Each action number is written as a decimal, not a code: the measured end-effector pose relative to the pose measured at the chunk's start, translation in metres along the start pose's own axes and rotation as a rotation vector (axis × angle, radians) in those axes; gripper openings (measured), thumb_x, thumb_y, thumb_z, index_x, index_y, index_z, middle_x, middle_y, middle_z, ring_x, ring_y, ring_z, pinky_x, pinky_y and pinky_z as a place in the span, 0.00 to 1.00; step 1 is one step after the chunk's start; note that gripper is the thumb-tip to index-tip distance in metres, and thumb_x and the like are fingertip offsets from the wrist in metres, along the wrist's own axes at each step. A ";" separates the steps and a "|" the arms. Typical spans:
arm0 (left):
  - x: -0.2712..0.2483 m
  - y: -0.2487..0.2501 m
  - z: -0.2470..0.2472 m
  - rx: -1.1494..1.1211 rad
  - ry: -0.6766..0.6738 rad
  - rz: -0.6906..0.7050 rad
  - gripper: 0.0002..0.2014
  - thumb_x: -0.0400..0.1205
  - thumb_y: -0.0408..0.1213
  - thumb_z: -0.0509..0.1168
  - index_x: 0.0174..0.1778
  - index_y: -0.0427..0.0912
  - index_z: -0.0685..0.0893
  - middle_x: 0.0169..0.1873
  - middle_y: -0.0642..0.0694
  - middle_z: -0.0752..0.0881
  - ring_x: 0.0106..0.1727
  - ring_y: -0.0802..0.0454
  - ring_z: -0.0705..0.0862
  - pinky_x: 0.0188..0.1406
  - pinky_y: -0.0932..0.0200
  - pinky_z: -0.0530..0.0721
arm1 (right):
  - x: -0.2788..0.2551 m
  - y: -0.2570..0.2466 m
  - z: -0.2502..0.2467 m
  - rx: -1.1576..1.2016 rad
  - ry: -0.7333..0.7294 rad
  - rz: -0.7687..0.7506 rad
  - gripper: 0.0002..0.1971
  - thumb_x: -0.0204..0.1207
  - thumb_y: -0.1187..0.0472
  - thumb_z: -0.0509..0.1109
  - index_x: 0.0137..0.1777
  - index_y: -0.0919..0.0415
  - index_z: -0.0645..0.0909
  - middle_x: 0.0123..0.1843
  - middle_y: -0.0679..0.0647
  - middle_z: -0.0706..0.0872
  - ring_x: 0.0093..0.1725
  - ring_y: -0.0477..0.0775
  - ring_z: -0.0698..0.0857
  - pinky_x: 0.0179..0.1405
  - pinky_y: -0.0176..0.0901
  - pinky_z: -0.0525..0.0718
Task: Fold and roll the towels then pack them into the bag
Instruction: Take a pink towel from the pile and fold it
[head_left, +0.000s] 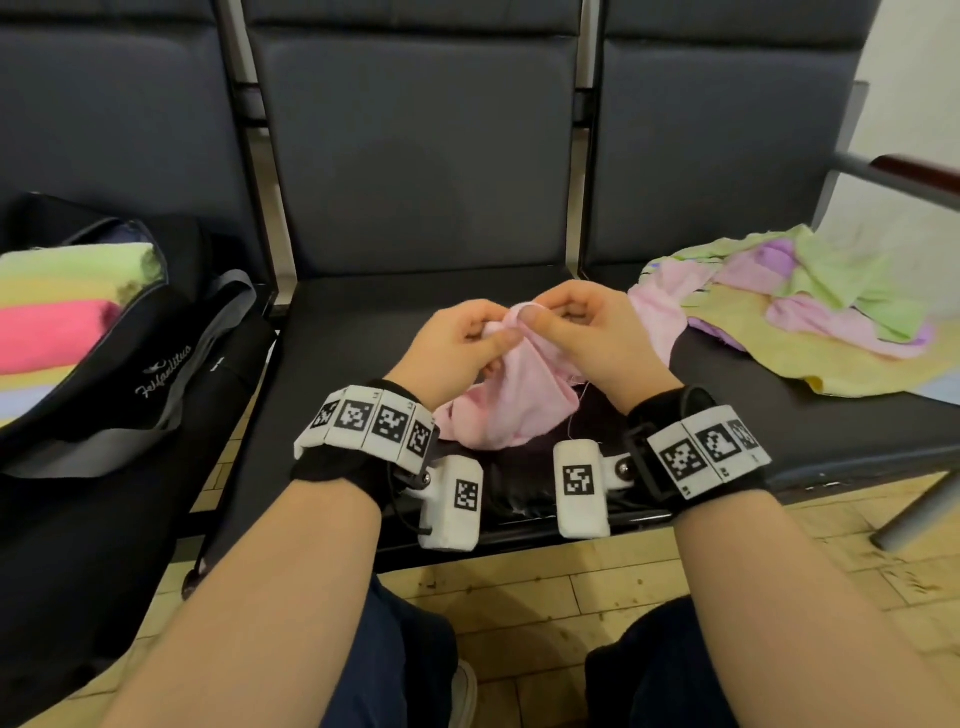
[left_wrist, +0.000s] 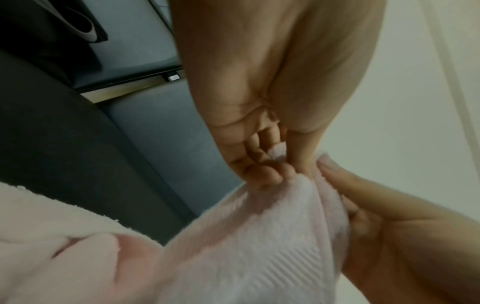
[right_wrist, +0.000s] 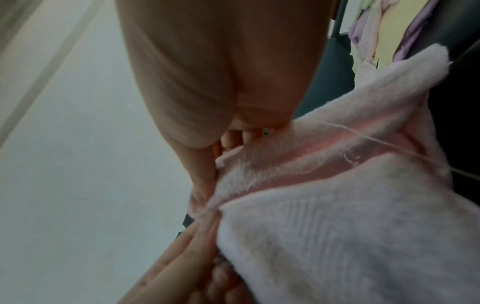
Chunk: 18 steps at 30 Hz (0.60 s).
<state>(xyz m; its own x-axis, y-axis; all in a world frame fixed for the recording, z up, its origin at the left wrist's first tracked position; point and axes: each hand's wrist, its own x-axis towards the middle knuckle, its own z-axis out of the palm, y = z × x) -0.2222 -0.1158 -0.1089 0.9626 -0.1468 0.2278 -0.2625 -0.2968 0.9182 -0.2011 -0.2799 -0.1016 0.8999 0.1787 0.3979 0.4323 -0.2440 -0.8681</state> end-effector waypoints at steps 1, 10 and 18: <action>0.001 -0.002 -0.001 -0.006 0.051 0.009 0.05 0.83 0.34 0.66 0.52 0.42 0.85 0.37 0.47 0.86 0.35 0.59 0.84 0.40 0.61 0.86 | 0.000 0.001 -0.001 -0.011 -0.004 -0.009 0.05 0.75 0.64 0.75 0.41 0.53 0.83 0.37 0.47 0.86 0.35 0.37 0.84 0.38 0.29 0.82; 0.005 -0.001 -0.017 -0.155 0.377 0.127 0.05 0.83 0.32 0.64 0.49 0.45 0.84 0.35 0.50 0.84 0.35 0.60 0.81 0.44 0.58 0.84 | 0.004 0.047 -0.014 -0.435 0.045 0.182 0.02 0.76 0.62 0.73 0.43 0.56 0.83 0.38 0.50 0.86 0.43 0.53 0.86 0.53 0.52 0.86; 0.006 -0.008 -0.032 -0.126 0.764 0.163 0.03 0.85 0.37 0.62 0.51 0.46 0.80 0.38 0.53 0.82 0.36 0.62 0.81 0.42 0.65 0.82 | 0.010 0.070 -0.019 -0.589 0.099 0.328 0.04 0.80 0.56 0.64 0.47 0.54 0.75 0.45 0.53 0.83 0.54 0.59 0.80 0.67 0.52 0.68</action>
<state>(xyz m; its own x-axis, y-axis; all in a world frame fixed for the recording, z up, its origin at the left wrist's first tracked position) -0.2121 -0.0838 -0.1042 0.7040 0.5233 0.4803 -0.4387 -0.2114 0.8734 -0.1606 -0.3135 -0.1531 0.9786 -0.0745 0.1917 0.0706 -0.7537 -0.6534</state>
